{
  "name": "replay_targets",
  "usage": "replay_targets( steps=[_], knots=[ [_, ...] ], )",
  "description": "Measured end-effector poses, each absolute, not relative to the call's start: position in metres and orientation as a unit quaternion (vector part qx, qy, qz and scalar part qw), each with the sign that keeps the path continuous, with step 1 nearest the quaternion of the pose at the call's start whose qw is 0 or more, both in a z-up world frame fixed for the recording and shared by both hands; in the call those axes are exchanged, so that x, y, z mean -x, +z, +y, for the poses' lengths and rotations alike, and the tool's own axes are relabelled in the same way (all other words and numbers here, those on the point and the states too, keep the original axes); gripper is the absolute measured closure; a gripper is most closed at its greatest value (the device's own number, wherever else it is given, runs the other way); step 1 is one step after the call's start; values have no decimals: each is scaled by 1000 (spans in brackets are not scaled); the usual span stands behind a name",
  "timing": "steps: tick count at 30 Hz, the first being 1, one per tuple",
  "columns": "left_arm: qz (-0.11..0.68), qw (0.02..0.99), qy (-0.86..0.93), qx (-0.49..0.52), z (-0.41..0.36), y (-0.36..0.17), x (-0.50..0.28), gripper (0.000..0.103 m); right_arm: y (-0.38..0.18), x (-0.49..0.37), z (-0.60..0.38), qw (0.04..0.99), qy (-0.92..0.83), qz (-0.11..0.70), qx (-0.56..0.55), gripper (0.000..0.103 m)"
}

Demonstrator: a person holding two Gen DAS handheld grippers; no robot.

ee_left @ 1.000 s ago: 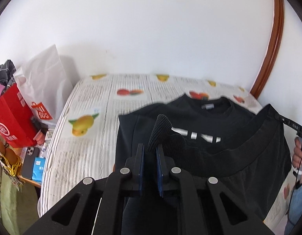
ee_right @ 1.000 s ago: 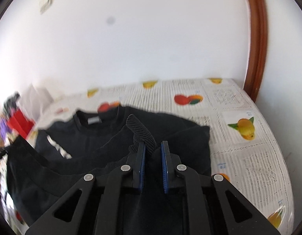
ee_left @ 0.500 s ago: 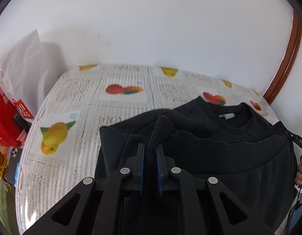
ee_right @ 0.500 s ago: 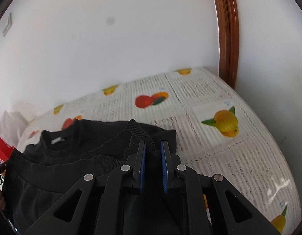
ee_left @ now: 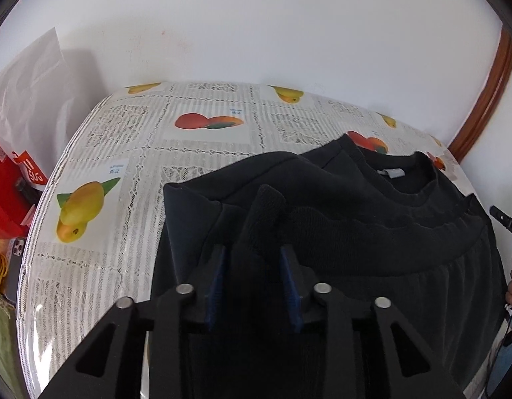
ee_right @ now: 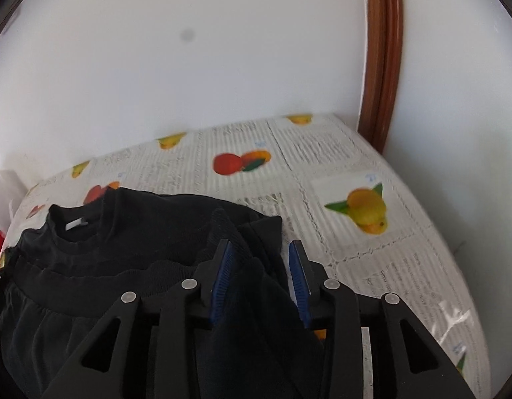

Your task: Fold small clothes

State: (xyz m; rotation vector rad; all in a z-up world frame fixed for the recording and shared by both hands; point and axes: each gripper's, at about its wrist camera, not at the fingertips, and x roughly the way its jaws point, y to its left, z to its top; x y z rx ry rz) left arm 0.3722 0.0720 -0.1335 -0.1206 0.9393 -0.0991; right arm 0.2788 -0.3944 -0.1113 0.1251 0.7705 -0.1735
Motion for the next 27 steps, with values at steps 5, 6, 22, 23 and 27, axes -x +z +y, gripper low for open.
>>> replay_targets(
  steps=[5,6,22,23,27],
  knots=[
    [450,890,-63,43,68,-127,-351,58,-110,-291,-351,917,-21,397,7,65],
    [449,890,-68,41,68,-127,-346,55,-115,-297,-344,913,-12,408,18,65],
    [450,891,-64,5,68,-143,-326,53,-114,-313,-319,939,1,342,48,99],
    [450,891,-62,9,69,-144,-325,53,-119,-318,-318,936,-6,348,50,99],
    [453,890,-54,17,74,-146,-322,47,-150,-339,-319,908,-26,415,55,99]
  ],
)
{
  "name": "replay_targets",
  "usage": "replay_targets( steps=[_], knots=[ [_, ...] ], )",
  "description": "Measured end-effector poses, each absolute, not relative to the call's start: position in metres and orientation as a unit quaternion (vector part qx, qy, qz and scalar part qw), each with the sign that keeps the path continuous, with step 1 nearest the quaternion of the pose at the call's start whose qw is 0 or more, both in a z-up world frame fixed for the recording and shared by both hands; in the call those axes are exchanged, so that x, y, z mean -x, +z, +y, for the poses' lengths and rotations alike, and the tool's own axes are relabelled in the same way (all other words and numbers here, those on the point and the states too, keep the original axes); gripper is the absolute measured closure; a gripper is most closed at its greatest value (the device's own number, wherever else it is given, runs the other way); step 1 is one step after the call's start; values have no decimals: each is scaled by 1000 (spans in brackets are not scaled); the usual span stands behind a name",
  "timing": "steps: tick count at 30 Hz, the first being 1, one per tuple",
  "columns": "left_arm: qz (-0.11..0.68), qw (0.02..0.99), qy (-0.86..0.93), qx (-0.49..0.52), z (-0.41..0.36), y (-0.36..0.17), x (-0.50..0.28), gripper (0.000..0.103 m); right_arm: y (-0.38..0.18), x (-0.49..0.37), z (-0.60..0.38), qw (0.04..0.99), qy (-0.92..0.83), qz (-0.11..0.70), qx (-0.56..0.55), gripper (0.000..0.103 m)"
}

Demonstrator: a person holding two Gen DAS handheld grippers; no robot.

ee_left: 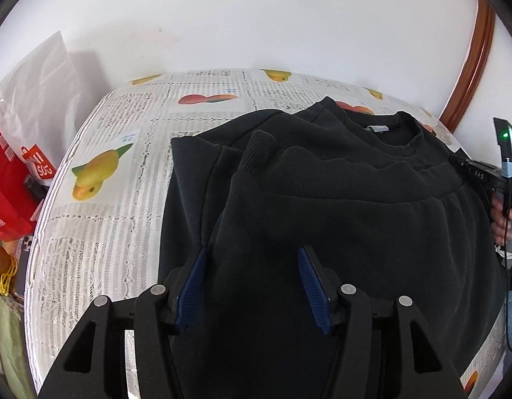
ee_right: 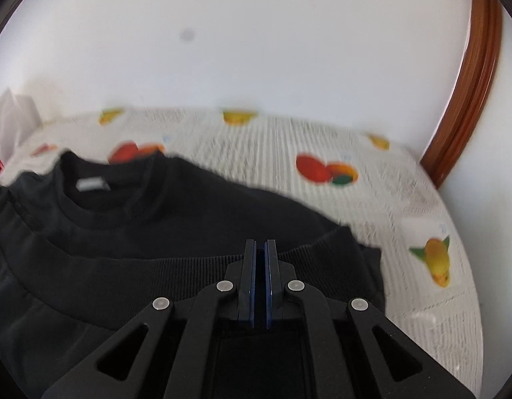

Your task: Fold small clothes

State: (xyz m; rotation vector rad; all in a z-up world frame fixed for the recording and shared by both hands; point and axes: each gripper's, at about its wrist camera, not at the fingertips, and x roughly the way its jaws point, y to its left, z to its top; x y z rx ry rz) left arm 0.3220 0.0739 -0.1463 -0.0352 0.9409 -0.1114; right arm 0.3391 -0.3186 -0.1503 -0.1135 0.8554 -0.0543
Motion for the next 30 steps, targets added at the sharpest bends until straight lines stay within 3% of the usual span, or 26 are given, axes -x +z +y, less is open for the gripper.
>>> replay_targets(
  steps=[5,13,23,30],
  knots=[
    [458,887,-52,34,81,-149,-319,46,-158,-347,-326,896,-31,442,37,96],
    [460,886,-43,37,95,-143,-292,45,-129,-289,-346,914,-73,400,-6,74],
    [461,885,-32,47,135,-148,-215,42,-158,-195,-395,892,-185,407,65,73],
    [459,885,-30,70,149,-147,-174,42,-123,-157,-354,903,-168,396,17,70]
  ],
)
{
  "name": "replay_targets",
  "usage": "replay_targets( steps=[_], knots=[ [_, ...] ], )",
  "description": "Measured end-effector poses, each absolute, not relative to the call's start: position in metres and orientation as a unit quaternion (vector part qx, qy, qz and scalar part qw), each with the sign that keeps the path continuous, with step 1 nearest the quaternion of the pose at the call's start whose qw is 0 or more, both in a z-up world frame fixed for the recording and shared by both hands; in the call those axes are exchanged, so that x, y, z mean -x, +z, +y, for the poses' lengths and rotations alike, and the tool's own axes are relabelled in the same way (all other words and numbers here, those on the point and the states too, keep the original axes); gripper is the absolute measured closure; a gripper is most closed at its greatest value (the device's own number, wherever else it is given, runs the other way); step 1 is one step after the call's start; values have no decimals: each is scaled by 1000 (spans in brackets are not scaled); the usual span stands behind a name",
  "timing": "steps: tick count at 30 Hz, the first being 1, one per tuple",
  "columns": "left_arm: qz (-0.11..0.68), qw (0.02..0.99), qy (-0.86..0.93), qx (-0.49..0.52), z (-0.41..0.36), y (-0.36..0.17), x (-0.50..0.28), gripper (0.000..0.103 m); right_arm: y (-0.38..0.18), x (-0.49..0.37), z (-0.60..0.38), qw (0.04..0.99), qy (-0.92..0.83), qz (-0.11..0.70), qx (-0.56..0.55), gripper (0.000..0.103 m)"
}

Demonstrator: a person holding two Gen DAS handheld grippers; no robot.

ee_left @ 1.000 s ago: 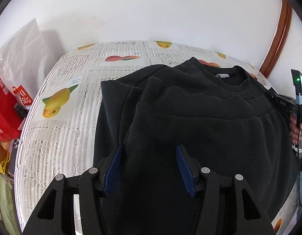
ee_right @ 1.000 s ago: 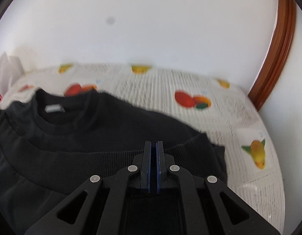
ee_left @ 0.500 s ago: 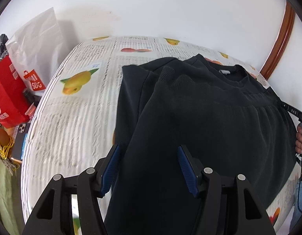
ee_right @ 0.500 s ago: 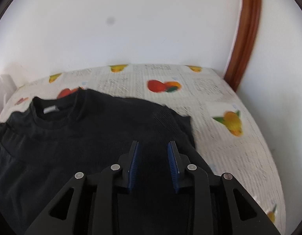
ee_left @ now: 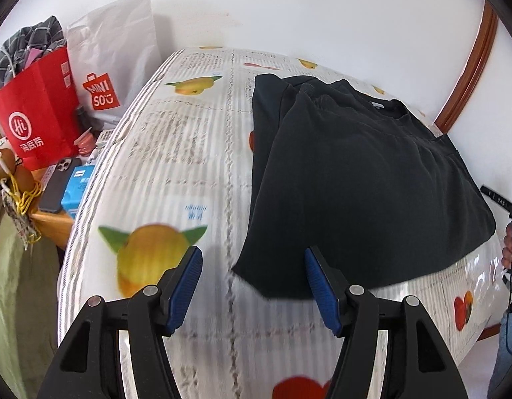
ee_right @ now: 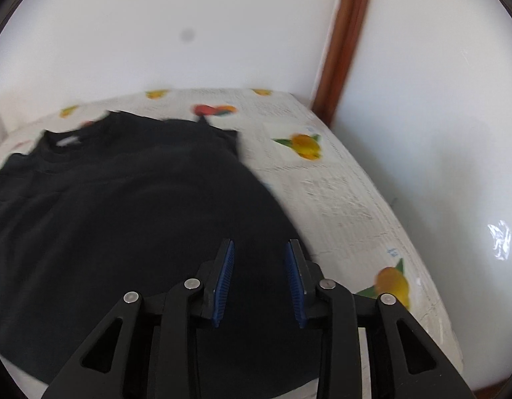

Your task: Fold small clothes

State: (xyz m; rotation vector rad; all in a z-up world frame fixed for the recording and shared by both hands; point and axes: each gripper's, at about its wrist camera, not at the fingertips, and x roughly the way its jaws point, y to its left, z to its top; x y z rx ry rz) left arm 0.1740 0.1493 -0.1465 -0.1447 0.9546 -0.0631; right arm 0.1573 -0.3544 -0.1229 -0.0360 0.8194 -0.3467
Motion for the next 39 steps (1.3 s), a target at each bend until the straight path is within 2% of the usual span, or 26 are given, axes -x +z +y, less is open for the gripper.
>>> replay_targets(
  steps=[2,6,17,29,36,39],
  knots=[
    [460,885,-29,66,150,-148,-162,42,-113,-154,-317,909,-143,389,30,68],
    [469,881,-18,65,156,-154,-140,42,-110,-153,-239,920,-55,386,40,55],
    [463,884,-2,67,177,-151,-103,42,-144,-141,-75,909,87,405,52,53],
    [458,884,-4,92,206,-152,-88,41,-151,-90,14,890,211,386,123,53],
    [451,884,-13,124,220,-154,-87,40,-165,-87,65,880,230,363,200,41],
    [450,884,-18,127,220,-156,-87,40,-169,-96,77,882,222,355,216,40]
  ],
)
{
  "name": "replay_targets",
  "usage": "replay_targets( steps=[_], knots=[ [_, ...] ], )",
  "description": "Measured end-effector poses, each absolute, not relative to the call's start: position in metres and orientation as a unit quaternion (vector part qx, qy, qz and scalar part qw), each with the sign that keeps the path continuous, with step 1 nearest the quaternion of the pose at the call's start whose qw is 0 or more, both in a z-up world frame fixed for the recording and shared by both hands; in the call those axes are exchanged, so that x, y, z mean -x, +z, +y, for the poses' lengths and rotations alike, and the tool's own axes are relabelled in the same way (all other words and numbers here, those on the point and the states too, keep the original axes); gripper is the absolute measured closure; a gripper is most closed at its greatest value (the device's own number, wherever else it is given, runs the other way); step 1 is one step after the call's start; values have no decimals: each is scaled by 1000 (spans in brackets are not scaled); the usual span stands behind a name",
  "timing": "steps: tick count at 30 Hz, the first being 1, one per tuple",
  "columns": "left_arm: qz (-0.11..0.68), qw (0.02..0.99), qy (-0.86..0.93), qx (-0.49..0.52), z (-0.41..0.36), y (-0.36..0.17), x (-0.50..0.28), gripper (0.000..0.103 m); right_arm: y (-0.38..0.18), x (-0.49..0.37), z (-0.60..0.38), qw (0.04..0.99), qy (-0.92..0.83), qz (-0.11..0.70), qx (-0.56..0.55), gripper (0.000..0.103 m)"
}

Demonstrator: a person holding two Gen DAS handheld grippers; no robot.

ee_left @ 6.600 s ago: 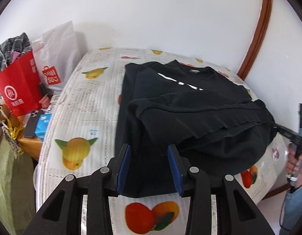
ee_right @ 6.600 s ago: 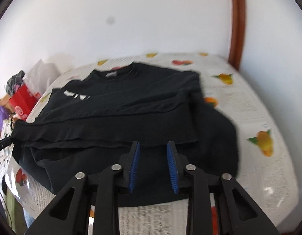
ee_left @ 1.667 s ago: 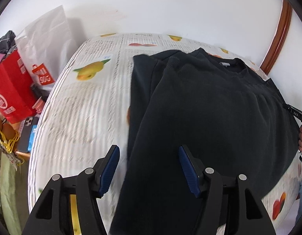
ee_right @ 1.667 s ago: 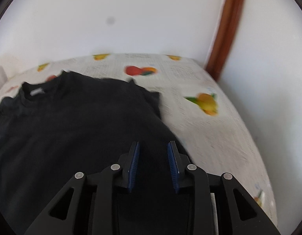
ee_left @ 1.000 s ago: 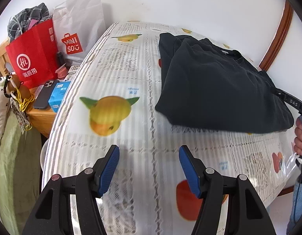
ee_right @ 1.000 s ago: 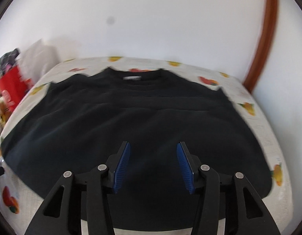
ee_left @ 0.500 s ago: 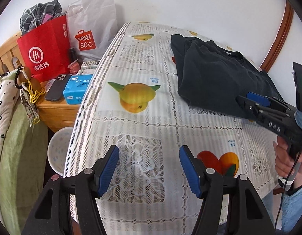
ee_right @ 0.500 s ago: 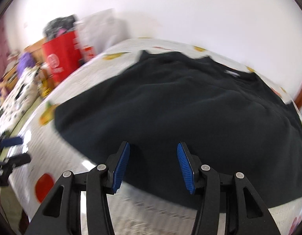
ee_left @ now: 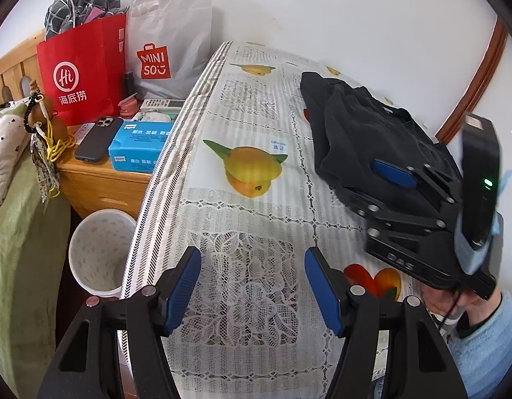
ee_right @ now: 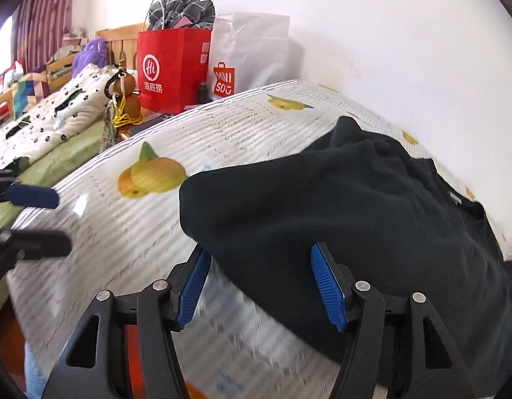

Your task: Fold small clothes

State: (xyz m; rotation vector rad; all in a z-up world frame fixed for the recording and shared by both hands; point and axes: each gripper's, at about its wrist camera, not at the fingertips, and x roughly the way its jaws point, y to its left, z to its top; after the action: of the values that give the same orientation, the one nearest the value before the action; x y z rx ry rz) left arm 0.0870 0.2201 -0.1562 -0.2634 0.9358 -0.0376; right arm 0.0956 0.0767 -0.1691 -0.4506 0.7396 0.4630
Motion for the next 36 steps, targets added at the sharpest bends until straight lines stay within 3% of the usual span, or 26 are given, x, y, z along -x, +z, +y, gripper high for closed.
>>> replay_targets(
  steps=[4,6,9,21,26,32,36],
  knots=[
    [452,883,-24,125,217,-159,-89,40,-170,-110,87,882,214,356,222,47],
    [452,884,-23,119,214,-159,-91,40,-169,-117,86,888,194,355,221,83],
    [453,883,-28,115,206,-158,-95,40,-158,-127,74,893,201,360,182,88],
    [454,890,4,35,140,-152,-125,40,-63,-129,-111,969,88,209,-99,89],
    [453,891,-10,9,101,-150,-136,40,-79,-124,-202,962,31,210,-173,89],
    [438,896,-75,12,43,-139,-148,40,-129,-116,-271,940,-2,278,-198,86],
    [431,890,-143,17,-3,-135,-150,40,-150,-113,-289,931,12,313,-186,78]
  ],
)
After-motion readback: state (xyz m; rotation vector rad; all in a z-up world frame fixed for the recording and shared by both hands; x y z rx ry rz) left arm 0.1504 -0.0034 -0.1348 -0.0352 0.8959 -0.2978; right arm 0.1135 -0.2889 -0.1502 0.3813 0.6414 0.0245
